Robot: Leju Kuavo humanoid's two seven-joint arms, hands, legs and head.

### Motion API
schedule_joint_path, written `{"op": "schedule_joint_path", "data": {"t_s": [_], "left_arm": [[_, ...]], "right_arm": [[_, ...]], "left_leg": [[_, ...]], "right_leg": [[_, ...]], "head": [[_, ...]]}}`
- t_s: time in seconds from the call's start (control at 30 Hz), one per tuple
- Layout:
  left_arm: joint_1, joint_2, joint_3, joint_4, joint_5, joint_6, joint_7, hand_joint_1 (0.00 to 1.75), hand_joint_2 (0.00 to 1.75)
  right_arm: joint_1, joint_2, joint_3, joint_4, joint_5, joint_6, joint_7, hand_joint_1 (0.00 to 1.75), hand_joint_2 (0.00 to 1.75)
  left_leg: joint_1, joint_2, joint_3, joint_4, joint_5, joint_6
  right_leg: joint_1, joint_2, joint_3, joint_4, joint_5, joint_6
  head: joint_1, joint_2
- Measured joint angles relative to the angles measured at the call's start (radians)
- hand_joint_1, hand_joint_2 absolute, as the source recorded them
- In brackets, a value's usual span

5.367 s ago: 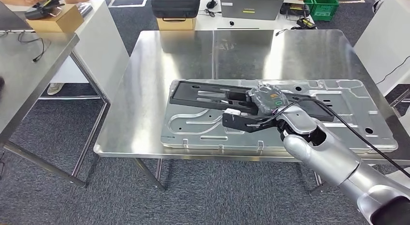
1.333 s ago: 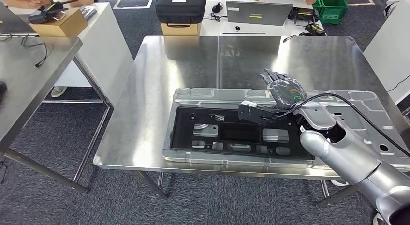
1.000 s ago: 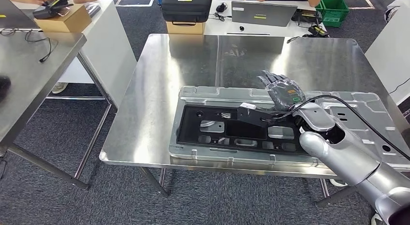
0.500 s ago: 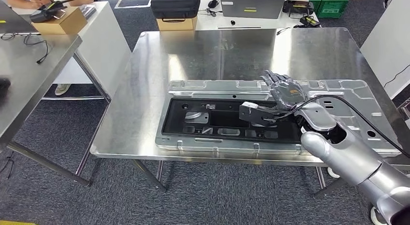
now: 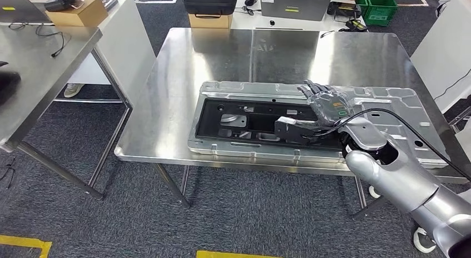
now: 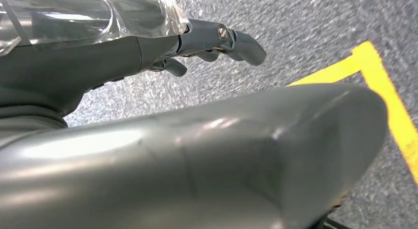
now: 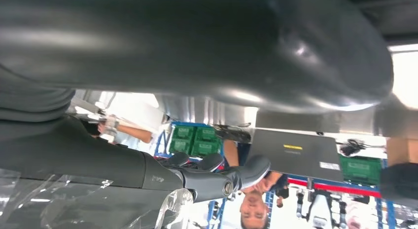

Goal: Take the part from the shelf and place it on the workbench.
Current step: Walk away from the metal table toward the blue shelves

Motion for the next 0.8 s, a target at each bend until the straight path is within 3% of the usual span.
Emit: {"op": "schedule_joint_path", "data": {"t_s": [0.07, 0.1, 0.13, 0.2, 0.27, 0.3, 0.37, 0.43, 0.47, 0.5, 0.53, 0.6, 0.67, 0.73, 0.8], "left_arm": [[0.0, 0.0, 0.0, 0.0, 0.0, 0.0, 0.0, 0.0, 0.0], [-0.001, 0.001, 0.0, 0.0, 0.0, 0.001, 0.0, 0.0, 0.0], [-0.001, 0.001, 0.0, 0.0, 0.0, 0.002, 0.0, 0.0, 0.0], [0.0, 0.002, 0.0, 0.0, 0.0, 0.003, 0.0, 0.0, 0.0], [0.002, 0.002, 0.0, 0.0, 0.0, 0.003, 0.0, 0.0, 0.0], [0.003, 0.002, 0.0, 0.0, 0.0, 0.003, 0.0, 0.0, 0.0], [0.002, 0.003, 0.0, 0.0, 0.0, 0.003, 0.0, 0.0, 0.0], [0.002, 0.003, 0.0, 0.0, -0.001, 0.002, 0.0, 0.0, 0.0], [0.003, 0.003, 0.0, 0.0, -0.001, 0.002, 0.0, 0.0, 0.0], [0.003, 0.002, 0.0, 0.0, -0.001, 0.001, 0.0, 0.0, 0.0], [0.003, 0.002, 0.0, 0.0, -0.001, 0.0, 0.0, 0.0, 0.0], [0.002, 0.002, 0.0, 0.0, -0.002, 0.0, 0.001, 0.0, 0.0], [0.001, 0.002, 0.0, 0.0, -0.002, 0.001, 0.002, 0.0, 0.0], [0.003, 0.002, 0.0, 0.0, -0.003, 0.003, 0.004, 0.0, 0.0], [0.004, 0.002, 0.0, 0.0, -0.003, 0.004, 0.005, 0.0, 0.0]], "right_arm": [[0.001, 0.0, -0.001, 0.0, 0.001, -0.003, 0.002, 0.0, 0.0], [0.001, 0.0, -0.001, 0.0, 0.002, -0.004, 0.002, 0.0, 0.44], [0.001, 0.0, -0.002, -0.001, 0.002, -0.005, 0.003, 0.0, 0.87], [0.005, 0.0, -0.003, -0.002, 0.005, -0.007, 0.003, 0.0, 1.75], [0.009, 0.001, -0.003, -0.003, 0.009, -0.009, 0.003, 0.0, 1.75], [0.009, 0.001, -0.003, -0.004, 0.012, -0.009, 0.003, 0.0, 1.75], [0.009, 0.001, -0.005, -0.007, 0.015, -0.01, 0.003, 0.0, 1.75], [0.009, 0.001, -0.005, -0.008, 0.018, -0.01, 0.003, 0.0, 1.75], [0.009, 0.001, -0.005, -0.008, 0.019, -0.011, 0.003, 0.0, 1.75], [0.01, 0.001, -0.006, -0.008, 0.017, -0.012, 0.004, 0.0, 1.75], [0.01, 0.001, -0.006, -0.008, 0.015, -0.013, 0.006, 0.0, 1.75], [0.009, 0.003, -0.009, -0.008, 0.011, -0.016, 0.011, 0.0, 1.75], [0.008, 0.004, -0.013, -0.009, 0.01, -0.017, 0.014, 0.0, 1.75], [0.008, 0.005, -0.015, -0.009, 0.012, -0.017, 0.014, 0.0, 1.75], [0.008, 0.006, -0.017, -0.01, 0.013, -0.017, 0.015, 0.0, 1.75]], "left_leg": [[0.008, 0.0, -0.022, 0.015, 0.008, -0.01], [0.01, 0.0, -0.035, 0.026, 0.009, -0.015], [0.01, 0.001, -0.045, 0.036, 0.011, -0.02], [0.006, 0.0, -0.062, 0.048, 0.02, -0.027], [0.007, -0.001, -0.074, 0.053, 0.025, -0.033], [0.009, -0.002, -0.085, 0.072, 0.01, -0.04], [0.019, -0.005, -0.125, 0.175, -0.059, -0.059], [0.03, -0.005, -0.174, 0.32, -0.128, -0.073], [0.034, -0.005, -0.186, 0.362, -0.139, -0.076], [0.037, -0.005, -0.18, 0.364, -0.131, -0.078], [0.04, -0.005, -0.155, 0.322, -0.105, -0.078], [0.044, -0.005, -0.075, 0.168, -0.038, -0.077], [0.046, -0.005, -0.02, 0.053, -0.014, -0.088], [0.047, -0.006, -0.012, 0.031, -0.023, -0.093], [0.046, -0.007, -0.009, 0.025, -0.021, -0.075]], "right_leg": [[-0.01, -0.003, 0.085, -0.106, 0.051, 0.017], [-0.015, -0.004, 0.136, -0.18, 0.065, 0.028], [-0.019, -0.004, 0.173, -0.241, 0.07, 0.031], [-0.019, -0.003, 0.196, -0.295, 0.065, 0.023], [-0.021, -0.003, 0.183, -0.3, 0.074, 0.002], [-0.023, -0.003, 0.178, -0.302, 0.08, -0.008], [-0.025, -0.004, 0.17, -0.306, 0.09, -0.022], [-0.025, -0.003, 0.164, -0.307, 0.096, -0.026], [-0.024, -0.003, 0.162, -0.307, 0.097, -0.03], [-0.023, -0.002, 0.161, -0.308, 0.097, -0.033], [-0.021, -0.001, 0.162, -0.308, 0.097, -0.037], [-0.014, 0.0, 0.164, -0.308, 0.096, -0.042], [-0.004, 0.0, 0.162, -0.306, 0.094, -0.042], [-0.001, -0.001, 0.16, -0.31, 0.097, -0.036], [-0.001, -0.003, 0.165, -0.323, 0.102, -0.025]], "head": [[0.0, 0.0], [0.002, 0.0], [0.003, 0.0], [0.004, 0.0], [0.002, 0.0], [0.002, 0.0], [0.0, 0.0], [-0.001, 0.0], [-0.001, 0.0], [-0.002, 0.0], [-0.002, 0.0], [-0.002, 0.0], [-0.001, 0.0], [0.0, 0.0], [0.0, 0.0]]}}
